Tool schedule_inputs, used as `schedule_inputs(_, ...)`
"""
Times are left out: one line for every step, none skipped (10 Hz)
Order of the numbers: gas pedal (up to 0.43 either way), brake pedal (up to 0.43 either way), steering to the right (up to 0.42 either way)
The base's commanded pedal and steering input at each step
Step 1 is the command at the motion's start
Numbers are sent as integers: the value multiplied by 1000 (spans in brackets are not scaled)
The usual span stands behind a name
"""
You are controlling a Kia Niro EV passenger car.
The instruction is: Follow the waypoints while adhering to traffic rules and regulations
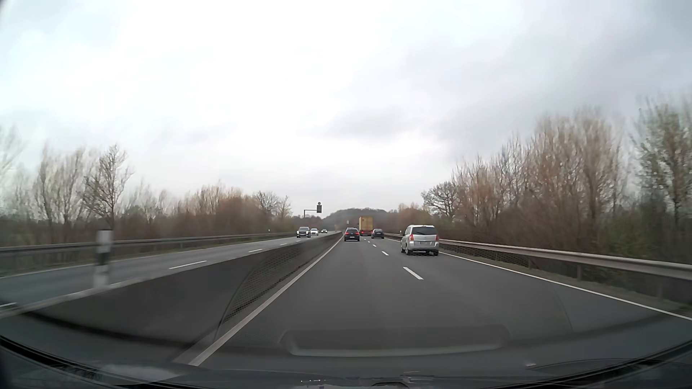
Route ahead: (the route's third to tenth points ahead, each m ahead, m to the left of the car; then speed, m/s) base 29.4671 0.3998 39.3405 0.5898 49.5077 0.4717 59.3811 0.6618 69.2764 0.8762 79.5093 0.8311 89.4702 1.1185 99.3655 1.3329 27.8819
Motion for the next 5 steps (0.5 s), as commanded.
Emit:
schedule_inputs(138, 0, -1)
schedule_inputs(138, 0, -1)
schedule_inputs(138, 0, -1)
schedule_inputs(138, 0, -1)
schedule_inputs(138, 0, -1)
